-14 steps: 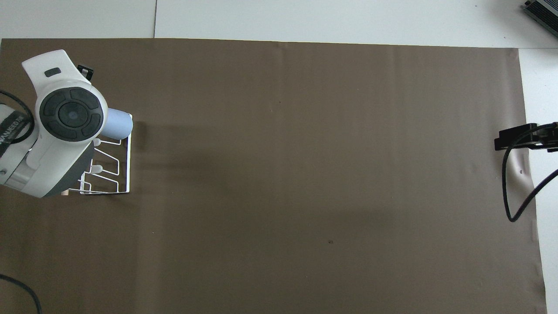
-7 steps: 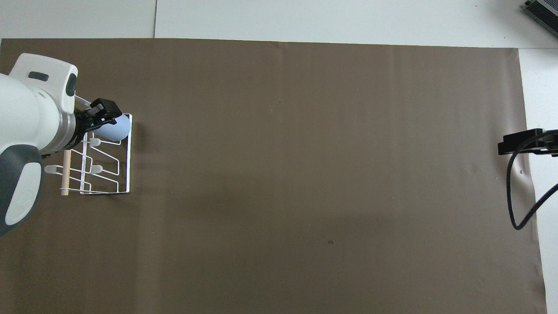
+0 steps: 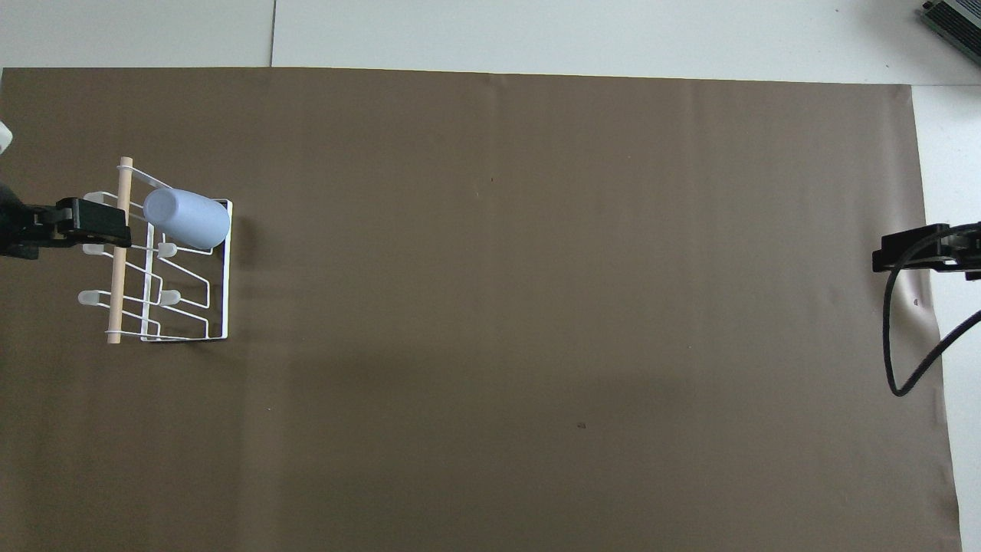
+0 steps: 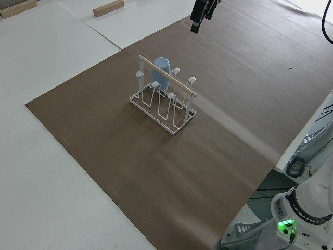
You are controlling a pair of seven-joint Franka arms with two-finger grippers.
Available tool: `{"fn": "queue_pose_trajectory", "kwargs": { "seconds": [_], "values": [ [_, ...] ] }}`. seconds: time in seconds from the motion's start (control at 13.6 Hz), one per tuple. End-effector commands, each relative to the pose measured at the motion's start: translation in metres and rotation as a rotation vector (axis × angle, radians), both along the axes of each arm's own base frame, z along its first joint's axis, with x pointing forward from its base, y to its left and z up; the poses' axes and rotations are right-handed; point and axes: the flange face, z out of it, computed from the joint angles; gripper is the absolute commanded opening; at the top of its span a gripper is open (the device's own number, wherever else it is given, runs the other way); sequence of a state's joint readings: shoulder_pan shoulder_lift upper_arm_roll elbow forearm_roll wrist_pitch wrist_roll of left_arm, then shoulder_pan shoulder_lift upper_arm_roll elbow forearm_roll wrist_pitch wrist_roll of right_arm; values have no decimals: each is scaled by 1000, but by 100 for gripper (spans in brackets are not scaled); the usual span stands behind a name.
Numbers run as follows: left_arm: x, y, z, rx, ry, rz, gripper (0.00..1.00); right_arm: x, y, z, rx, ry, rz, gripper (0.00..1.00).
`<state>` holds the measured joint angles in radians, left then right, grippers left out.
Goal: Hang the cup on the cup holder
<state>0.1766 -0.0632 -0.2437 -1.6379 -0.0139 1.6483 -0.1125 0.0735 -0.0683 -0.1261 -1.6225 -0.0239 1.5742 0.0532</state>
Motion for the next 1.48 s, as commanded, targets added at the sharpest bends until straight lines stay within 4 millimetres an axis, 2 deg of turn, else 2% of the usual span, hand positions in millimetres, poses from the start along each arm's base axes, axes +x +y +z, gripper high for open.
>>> {"fn": "queue_pose_trajectory", "kwargs": {
  "seconds": [0.0, 0.15, 0.3, 0.37, 0.44, 0.59, 1.11, 1.18, 1.4],
  "values": [
    [3, -4, 9, -19, 38, -61, 100, -4, 2, 1, -1, 2, 15, 100],
    [1, -4, 22, -18, 48, -120, 100, -4, -4, 2, 4, -9, 95, 100],
    [2, -7, 25, -25, 80, -164, 100, -7, -5, 0, 33, -2, 93, 100],
    [-3, -10, 37, -23, 70, -171, 100, -7, -1, -2, 26, 7, 96, 100],
    [-4, -6, 38, -23, 74, -166, 100, -7, 0, 1, 19, 6, 98, 100],
    [-8, -18, 39, -24, 86, -187, 100, -6, 1, 0, 17, 8, 100, 100],
    [-12, -4, 41, -34, 108, -166, 100, -8, 4, 0, 16, 12, 82, 100],
    [-12, -2, 40, -34, 116, -162, 100, -8, 6, -1, 19, 15, 38, 100],
    [-13, -7, 39, -33, 120, -171, 100, -9, 14, -1, 20, 24, 22, 100]
  ]
}}
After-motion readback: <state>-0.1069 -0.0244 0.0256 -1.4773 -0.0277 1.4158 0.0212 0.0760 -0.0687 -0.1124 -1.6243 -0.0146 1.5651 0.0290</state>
